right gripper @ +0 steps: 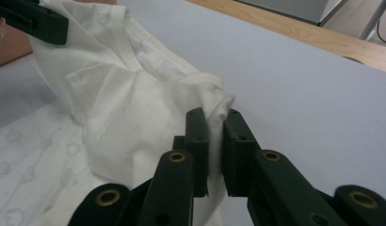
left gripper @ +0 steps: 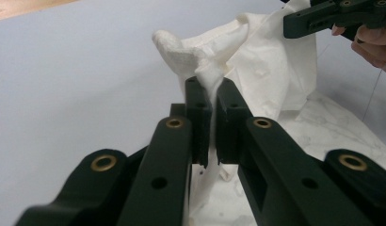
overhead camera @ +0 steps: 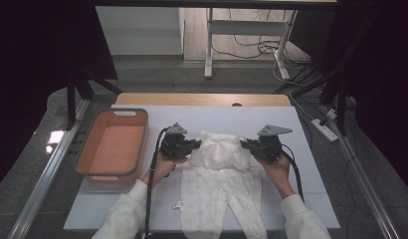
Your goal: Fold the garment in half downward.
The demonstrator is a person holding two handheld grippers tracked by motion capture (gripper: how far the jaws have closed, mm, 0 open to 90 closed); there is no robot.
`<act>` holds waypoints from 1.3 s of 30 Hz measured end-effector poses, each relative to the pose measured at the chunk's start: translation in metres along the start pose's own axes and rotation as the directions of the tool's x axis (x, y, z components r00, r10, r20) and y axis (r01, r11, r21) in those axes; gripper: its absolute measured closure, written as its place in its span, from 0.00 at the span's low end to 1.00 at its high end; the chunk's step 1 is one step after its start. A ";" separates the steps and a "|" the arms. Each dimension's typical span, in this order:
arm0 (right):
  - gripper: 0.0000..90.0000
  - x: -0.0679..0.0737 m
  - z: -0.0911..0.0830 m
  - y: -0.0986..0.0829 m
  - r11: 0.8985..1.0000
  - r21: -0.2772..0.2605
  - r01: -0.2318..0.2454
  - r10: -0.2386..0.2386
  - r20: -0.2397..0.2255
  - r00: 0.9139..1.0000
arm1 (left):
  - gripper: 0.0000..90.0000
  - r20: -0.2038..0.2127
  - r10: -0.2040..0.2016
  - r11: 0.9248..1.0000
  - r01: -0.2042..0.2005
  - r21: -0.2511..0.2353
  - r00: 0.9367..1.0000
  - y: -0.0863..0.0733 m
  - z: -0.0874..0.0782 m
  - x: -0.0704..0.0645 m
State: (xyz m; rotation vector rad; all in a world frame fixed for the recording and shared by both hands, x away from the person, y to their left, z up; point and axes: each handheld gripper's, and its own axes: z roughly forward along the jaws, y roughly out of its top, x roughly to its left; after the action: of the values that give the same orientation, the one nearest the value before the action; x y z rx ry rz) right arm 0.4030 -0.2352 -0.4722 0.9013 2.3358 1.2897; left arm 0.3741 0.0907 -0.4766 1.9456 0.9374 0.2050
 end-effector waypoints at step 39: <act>0.91 0.014 -0.018 -0.016 1.000 0.012 -0.008 0.008 -0.039 0.999 | 0.94 0.004 -0.004 1.000 0.004 0.018 1.000 -0.023 -0.013 -0.011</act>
State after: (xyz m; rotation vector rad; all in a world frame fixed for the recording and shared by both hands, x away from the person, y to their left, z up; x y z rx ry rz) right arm 0.3766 -0.2436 -0.4753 0.8984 2.3741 1.3088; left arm 0.3480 0.0985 -0.4855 1.9601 0.9437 0.1909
